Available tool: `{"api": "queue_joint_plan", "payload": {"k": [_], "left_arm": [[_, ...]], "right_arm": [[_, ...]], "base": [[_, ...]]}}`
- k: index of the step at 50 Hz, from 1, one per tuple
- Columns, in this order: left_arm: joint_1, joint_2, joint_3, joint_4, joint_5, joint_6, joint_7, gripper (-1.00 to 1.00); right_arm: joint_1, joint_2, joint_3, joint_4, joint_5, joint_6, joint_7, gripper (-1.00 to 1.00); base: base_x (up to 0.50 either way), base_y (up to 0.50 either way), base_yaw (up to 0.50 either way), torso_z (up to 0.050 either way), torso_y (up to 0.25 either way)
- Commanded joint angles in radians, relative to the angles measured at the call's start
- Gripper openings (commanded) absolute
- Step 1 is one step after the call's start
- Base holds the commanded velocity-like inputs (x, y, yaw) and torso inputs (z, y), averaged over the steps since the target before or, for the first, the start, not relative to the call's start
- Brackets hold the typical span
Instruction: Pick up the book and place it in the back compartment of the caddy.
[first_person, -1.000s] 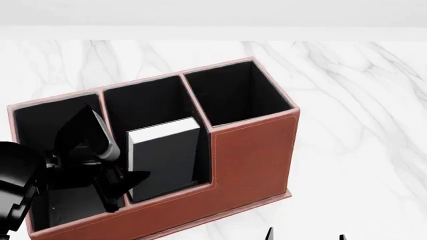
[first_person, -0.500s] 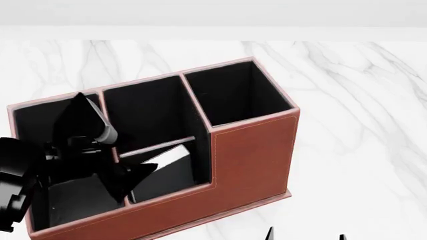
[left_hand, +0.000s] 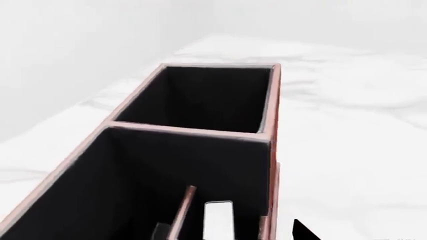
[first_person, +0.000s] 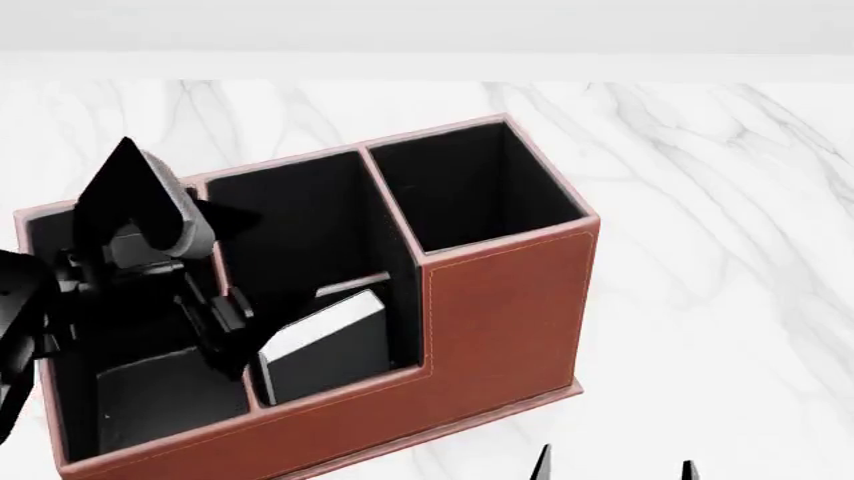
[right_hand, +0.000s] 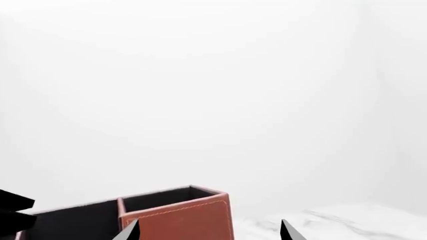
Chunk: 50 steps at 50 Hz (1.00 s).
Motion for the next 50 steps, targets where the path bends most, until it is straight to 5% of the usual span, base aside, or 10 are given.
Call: {"api": "queue_joint_plan", "payload": {"k": [1,19,50], "left_arm": [[0.255,-0.082,-0.049,0.758,-0.026,-0.406,-0.035,1.00],[0.362,-0.110,-0.049,1.238,0.000,-0.630,-0.102,1.00],[0.222,-0.092,-0.120,1.533,-0.026,-0.881,-0.101,1.00]], "right_arm": [[0.017,0.018,0.020,-0.070,-0.003,0.061,0.025,1.00],[0.021,0.067,0.066,-0.309,-0.042,0.204,0.086,1.00],[-0.036,0.143,0.156,-0.737,-0.124,0.368,0.155,1.00]], "base": [[0.00,0.00,0.00,0.000,0.000],[0.00,0.00,0.00,0.000,0.000],[0.00,0.00,0.00,0.000,0.000]]}}
